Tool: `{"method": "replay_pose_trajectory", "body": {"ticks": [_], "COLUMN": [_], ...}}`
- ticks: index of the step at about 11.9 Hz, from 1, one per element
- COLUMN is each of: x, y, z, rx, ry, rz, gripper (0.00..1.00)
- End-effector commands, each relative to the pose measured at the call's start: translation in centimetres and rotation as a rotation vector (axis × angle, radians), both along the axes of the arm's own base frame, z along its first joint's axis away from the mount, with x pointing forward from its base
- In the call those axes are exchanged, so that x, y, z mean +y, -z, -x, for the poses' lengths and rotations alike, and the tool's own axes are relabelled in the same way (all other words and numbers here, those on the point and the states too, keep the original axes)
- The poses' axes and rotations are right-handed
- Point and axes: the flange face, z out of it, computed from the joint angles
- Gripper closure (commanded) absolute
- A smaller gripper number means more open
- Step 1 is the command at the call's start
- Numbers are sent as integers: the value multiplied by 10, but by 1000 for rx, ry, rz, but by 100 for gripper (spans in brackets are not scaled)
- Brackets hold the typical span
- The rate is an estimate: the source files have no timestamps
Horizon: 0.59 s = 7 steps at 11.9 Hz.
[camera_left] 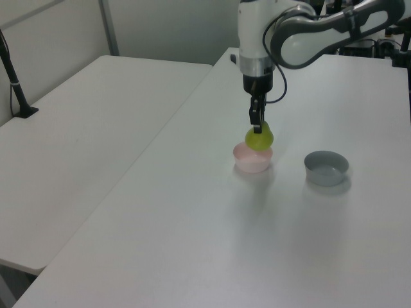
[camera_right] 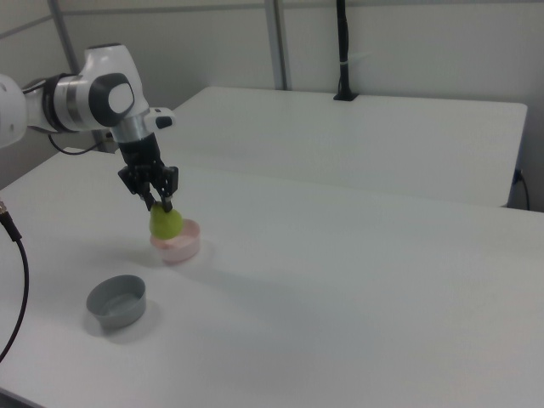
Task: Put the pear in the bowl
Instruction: 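Carry the pear over the pink bowl and lower it inside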
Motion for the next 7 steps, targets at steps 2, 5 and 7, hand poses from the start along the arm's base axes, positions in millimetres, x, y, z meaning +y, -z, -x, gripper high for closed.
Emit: {"method": "replay_pose_trajectory", "body": {"ticks": [2, 5, 7], "x": [6, 6, 7], "y": [28, 37, 40], "z": [-11, -15, -17], "rx": [-31, -33, -52], "ry": [11, 12, 10], "rz": [-7, -7, -12], "gripper": [62, 62, 60]}}
